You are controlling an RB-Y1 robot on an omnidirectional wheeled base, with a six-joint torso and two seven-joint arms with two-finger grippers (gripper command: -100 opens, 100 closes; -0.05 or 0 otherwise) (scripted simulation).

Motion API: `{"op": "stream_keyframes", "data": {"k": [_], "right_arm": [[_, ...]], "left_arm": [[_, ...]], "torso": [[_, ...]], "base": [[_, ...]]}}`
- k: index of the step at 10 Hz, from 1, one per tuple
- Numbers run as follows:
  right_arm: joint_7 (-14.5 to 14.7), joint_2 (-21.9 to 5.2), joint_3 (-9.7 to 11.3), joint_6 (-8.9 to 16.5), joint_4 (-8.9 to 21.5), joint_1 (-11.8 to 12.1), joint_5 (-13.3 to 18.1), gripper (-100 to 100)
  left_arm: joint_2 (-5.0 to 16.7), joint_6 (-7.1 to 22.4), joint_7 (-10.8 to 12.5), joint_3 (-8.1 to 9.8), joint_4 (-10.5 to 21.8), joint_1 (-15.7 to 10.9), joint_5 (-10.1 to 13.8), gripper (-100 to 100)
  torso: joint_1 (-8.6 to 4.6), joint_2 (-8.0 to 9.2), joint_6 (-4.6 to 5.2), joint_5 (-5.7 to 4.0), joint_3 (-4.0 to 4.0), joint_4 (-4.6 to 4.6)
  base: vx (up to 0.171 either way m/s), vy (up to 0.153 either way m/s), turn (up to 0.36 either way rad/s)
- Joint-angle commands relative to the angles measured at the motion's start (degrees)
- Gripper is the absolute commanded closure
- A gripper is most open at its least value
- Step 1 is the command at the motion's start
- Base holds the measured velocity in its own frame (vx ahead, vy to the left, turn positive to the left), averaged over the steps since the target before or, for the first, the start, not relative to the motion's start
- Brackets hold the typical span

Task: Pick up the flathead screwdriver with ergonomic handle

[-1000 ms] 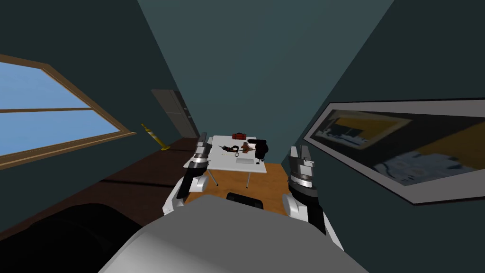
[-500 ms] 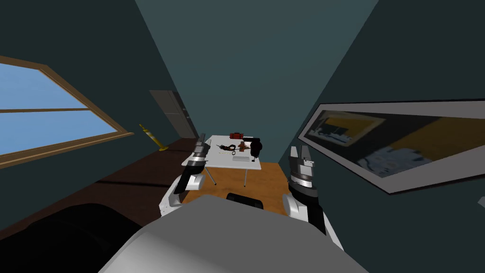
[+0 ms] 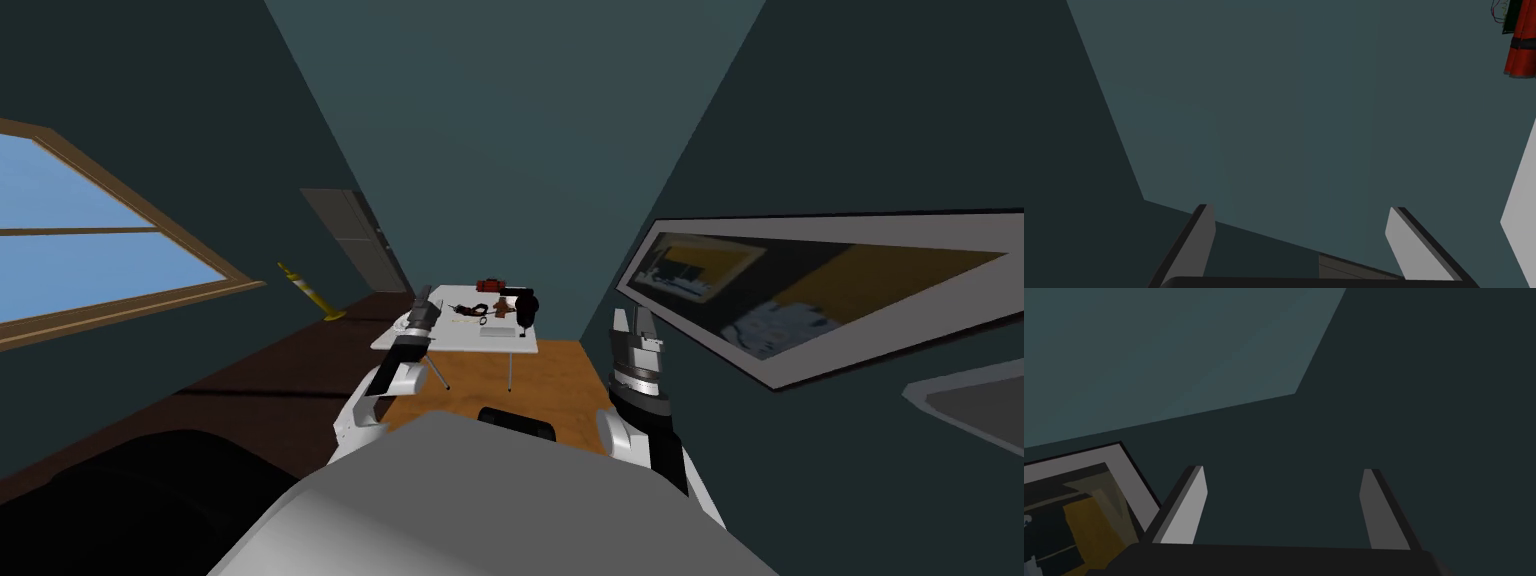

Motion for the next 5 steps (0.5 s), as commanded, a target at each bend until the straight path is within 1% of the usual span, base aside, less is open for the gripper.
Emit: {"op": "stream_keyframes", "data": {"k": [1,2,3,5], "right_arm": [[0.00,0.00,0.00,0.00,0.00,0.00,0.00,0],[0.00,0.00,0.00,0.00,0.00,0.00,0.00,0],[0.00,-0.01,-0.01,0.00,0.00,0.00,0.00,0],[0.00,0.00,0.00,0.00,0.00,0.00,0.00,0]], "left_arm": [[0.42,2.40,1.08,0.92,2.03,-0.93,1.22,-100],[0.42,2.40,1.08,0.92,2.03,-0.93,1.22,-100],[0.88,3.95,1.80,1.64,3.35,-1.57,2.08,-100],[1.77,7.07,3.17,2.94,6.13,-2.95,3.75,-100]], "torso": [[0.00,0.00,0.00,0.00,0.00,0.00],[0.06,-0.03,0.00,0.01,-0.02,-0.01],[0.20,-0.06,-0.01,0.03,-0.03,-0.01],[0.09,-0.11,0.00,0.02,-0.06,-0.02]], "base": [[-0.012,-0.115,-0.077],[-0.003,-0.072,-0.033],[0.002,-0.073,-0.060],[0.000,-0.126,-0.103]]}}
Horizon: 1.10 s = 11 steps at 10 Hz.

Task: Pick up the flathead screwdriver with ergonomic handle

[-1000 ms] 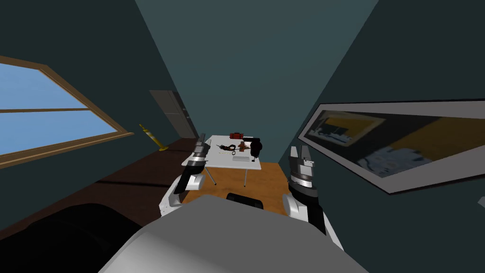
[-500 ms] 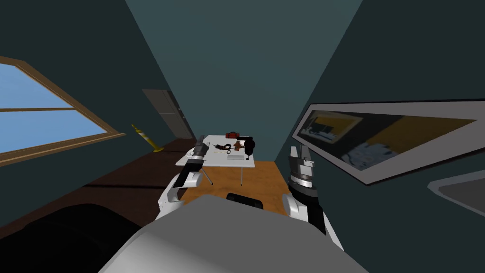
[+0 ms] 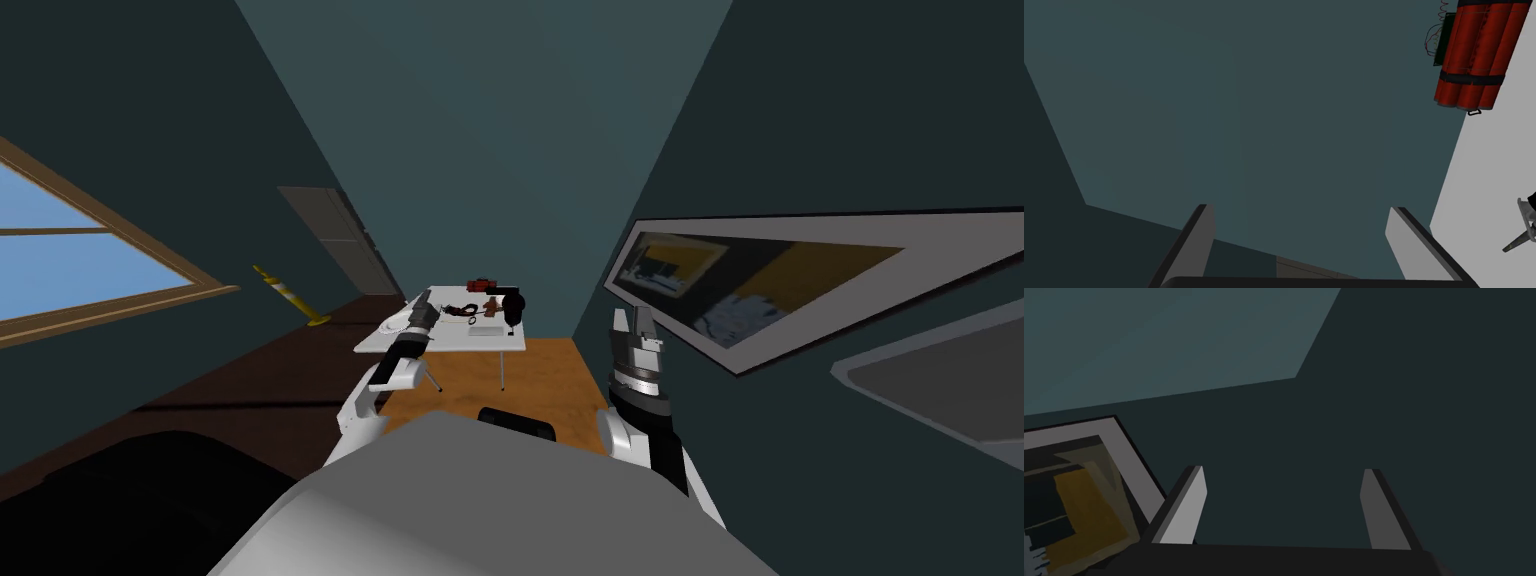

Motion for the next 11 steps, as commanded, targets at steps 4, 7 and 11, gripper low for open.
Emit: {"op": "stream_keyframes", "data": {"k": [4,7,11], "right_arm": [[0.00,0.00,0.00,0.00,0.00,0.00,0.00,0],[0.00,0.00,0.00,0.00,0.00,0.00,0.00,0],[0.00,-0.01,-0.01,0.00,0.00,0.01,0.00,0]], "left_arm": [[2.11,6.77,2.90,2.49,7.35,-3.47,3.65,-100],[3.19,10.92,4.13,3.41,11.75,-5.80,5.54,-100],[4.25,15.59,5.09,3.86,17.50,-8.71,7.43,-100]], "torso": [[-0.08,-0.10,0.01,-0.02,-0.05,-0.02],[0.01,-0.07,-0.01,-0.01,-0.04,-0.02],[0.13,-0.19,-0.01,0.02,-0.11,-0.04]], "base": [[0.015,-0.148,-0.108],[0.022,-0.133,-0.114],[0.045,-0.106,-0.112]]}}
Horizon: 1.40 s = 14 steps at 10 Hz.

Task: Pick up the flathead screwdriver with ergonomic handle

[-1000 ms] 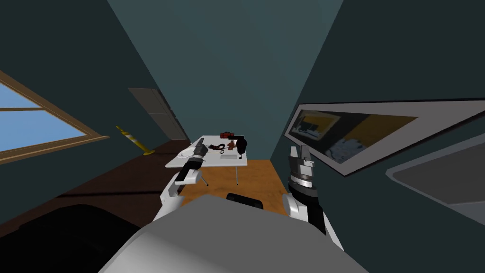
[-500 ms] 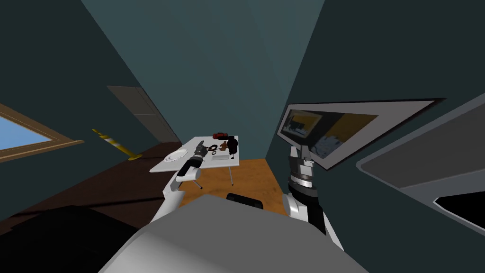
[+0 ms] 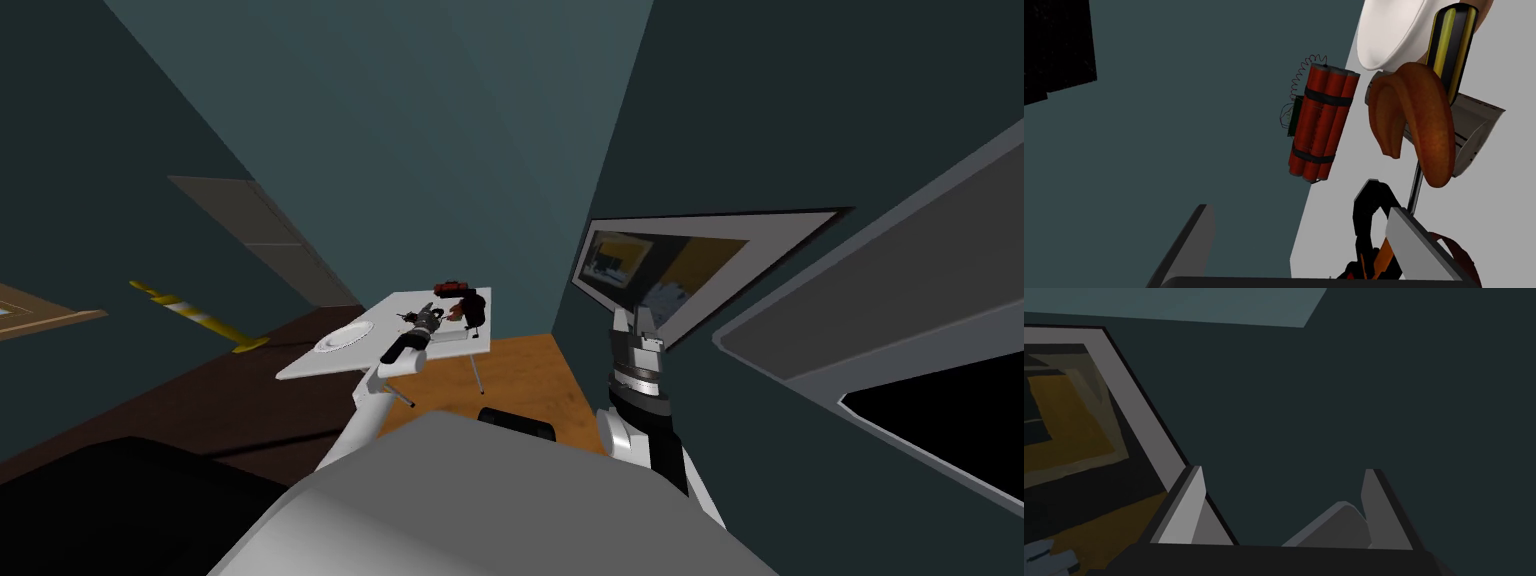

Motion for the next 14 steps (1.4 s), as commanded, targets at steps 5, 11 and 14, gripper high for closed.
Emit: {"op": "stream_keyframes", "data": {"k": [5,11,14], "right_arm": [[0.00,0.00,0.00,0.00,0.00,0.00,0.00,0],[0.00,-0.01,-0.01,0.00,0.00,0.01,0.00,0],[0.00,-0.01,-0.01,0.00,0.00,0.00,0.00,0]], "left_arm": [[0.62,4.74,0.49,-0.39,6.79,-2.99,1.70,-100],[0.38,7.67,0.46,-0.96,10.03,-3.77,2.21,0],[0.39,7.66,0.46,-0.96,10.02,-3.77,2.21,100]], "torso": [[0.09,-0.02,-0.01,0.01,-0.01,0.00],[0.31,-0.08,0.02,0.08,-0.06,-0.02],[0.29,0.12,0.03,0.08,0.07,0.03]], "base": [[0.051,-0.075,-0.106],[0.073,-0.021,-0.055],[0.000,0.000,0.000]]}}
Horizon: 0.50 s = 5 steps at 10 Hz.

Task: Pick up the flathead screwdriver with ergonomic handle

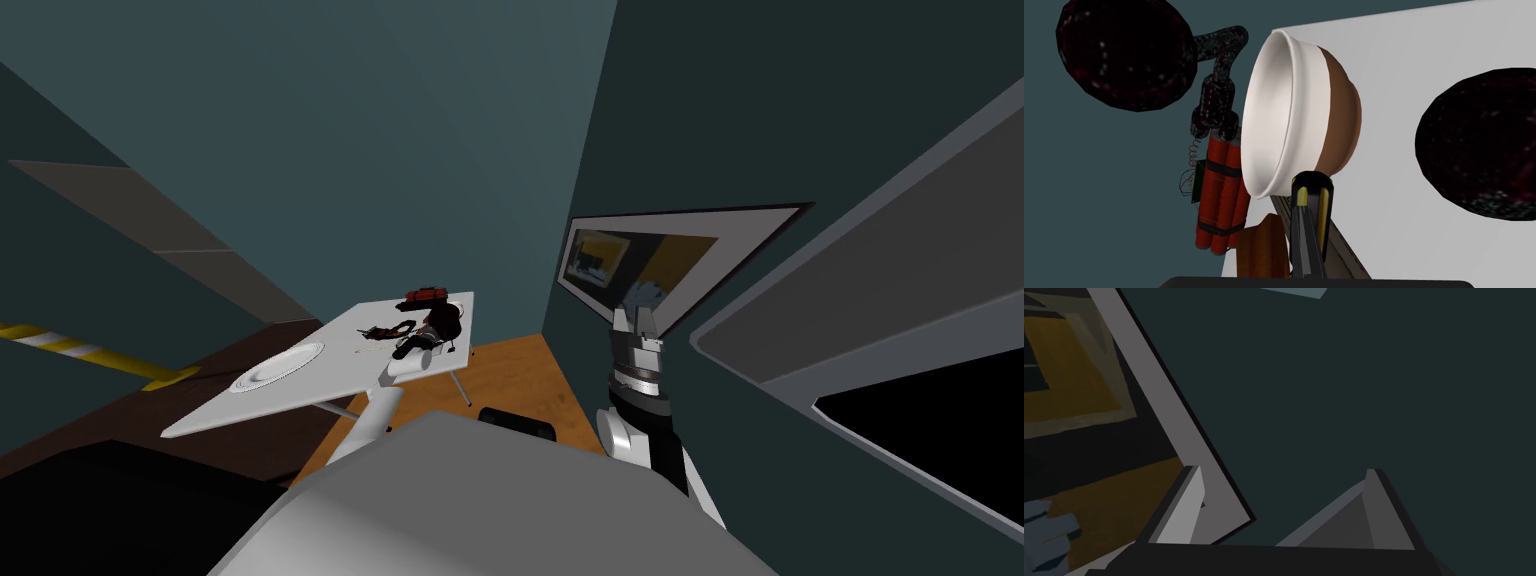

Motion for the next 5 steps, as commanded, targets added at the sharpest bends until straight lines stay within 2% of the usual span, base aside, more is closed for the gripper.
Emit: {"op": "stream_keyframes", "data": {"k": [1,3,4,5], "right_arm": [[0.00,0.00,0.00,0.00,0.00,0.00,0.00,0],[0.00,0.00,0.00,0.00,0.00,0.00,0.00,0],[0.00,0.00,0.00,0.00,0.00,0.00,0.00,0],[0.00,0.00,0.00,0.00,0.00,0.00,0.00,0]], "left_arm": [[0.00,0.00,0.00,0.00,0.00,0.00,0.00,100],[0.00,0.00,0.00,0.00,0.00,0.00,0.00,100],[0.00,0.00,0.00,0.00,0.00,0.00,0.00,0],[0.39,-0.50,0.43,0.12,-0.88,0.53,0.36,-100]], "torso": [[0.00,0.00,0.00,0.00,0.00,0.00],[0.00,0.01,0.00,0.00,0.00,0.00],[0.00,0.01,0.00,0.00,0.00,0.00],[0.00,0.01,0.00,0.00,0.00,0.00]], "base": [[0.000,0.000,0.000],[0.000,0.000,0.000],[0.000,0.000,0.000],[-0.020,-0.081,-0.213]]}}
